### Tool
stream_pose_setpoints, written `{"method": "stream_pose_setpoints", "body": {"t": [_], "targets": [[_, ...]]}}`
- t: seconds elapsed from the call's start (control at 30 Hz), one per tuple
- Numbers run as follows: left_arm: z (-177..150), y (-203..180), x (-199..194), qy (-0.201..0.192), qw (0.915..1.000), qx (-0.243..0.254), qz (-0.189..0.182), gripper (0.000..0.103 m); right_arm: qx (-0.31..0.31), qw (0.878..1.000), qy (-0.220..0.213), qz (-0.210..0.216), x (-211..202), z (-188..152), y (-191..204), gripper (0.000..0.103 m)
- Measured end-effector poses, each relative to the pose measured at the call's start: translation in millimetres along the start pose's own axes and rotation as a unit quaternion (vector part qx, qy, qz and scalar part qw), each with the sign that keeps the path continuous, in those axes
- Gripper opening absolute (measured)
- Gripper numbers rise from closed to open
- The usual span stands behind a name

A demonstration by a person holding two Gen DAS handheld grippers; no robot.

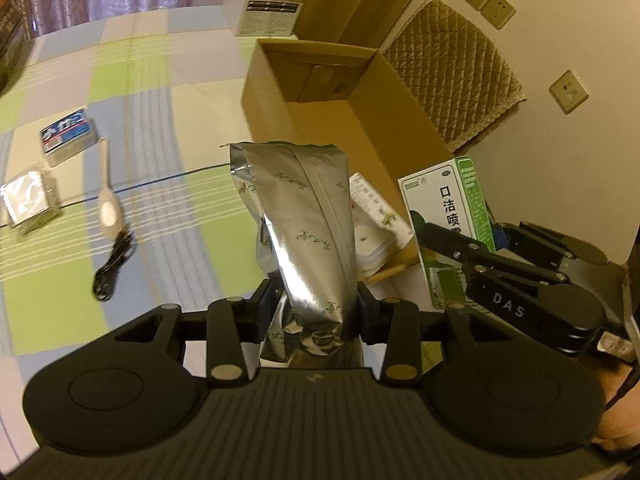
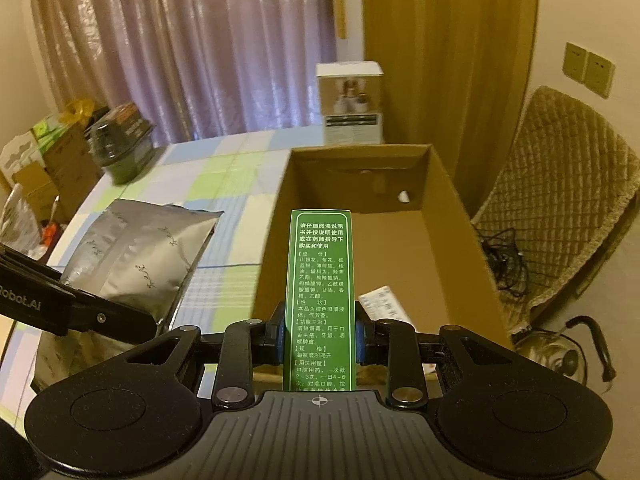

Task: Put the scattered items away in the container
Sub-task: 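Lower the silver foil bag into the box and open the left tool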

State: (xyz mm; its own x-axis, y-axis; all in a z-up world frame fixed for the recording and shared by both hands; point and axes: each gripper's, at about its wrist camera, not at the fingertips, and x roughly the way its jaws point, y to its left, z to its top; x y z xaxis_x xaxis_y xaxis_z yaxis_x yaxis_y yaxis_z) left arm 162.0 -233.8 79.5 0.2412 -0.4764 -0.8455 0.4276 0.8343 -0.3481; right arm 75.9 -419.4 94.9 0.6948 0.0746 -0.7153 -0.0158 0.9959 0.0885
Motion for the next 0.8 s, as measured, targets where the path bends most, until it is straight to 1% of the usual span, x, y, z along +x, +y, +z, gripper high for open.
{"method": "stream_pose_setpoints", "body": {"t": [0.4, 0.8], "targets": [[36, -42, 24, -0.003, 0.9997, 0.004, -0.026, 0.035, 0.011, 1.0, -0.005, -0.02, 4, 13, -45, 0.033], [71, -63, 53, -0.008, 0.9988, -0.027, -0.039, 0.035, 0.014, 0.999, -0.011, -0.026, 16, 33, -71, 0.033]]}}
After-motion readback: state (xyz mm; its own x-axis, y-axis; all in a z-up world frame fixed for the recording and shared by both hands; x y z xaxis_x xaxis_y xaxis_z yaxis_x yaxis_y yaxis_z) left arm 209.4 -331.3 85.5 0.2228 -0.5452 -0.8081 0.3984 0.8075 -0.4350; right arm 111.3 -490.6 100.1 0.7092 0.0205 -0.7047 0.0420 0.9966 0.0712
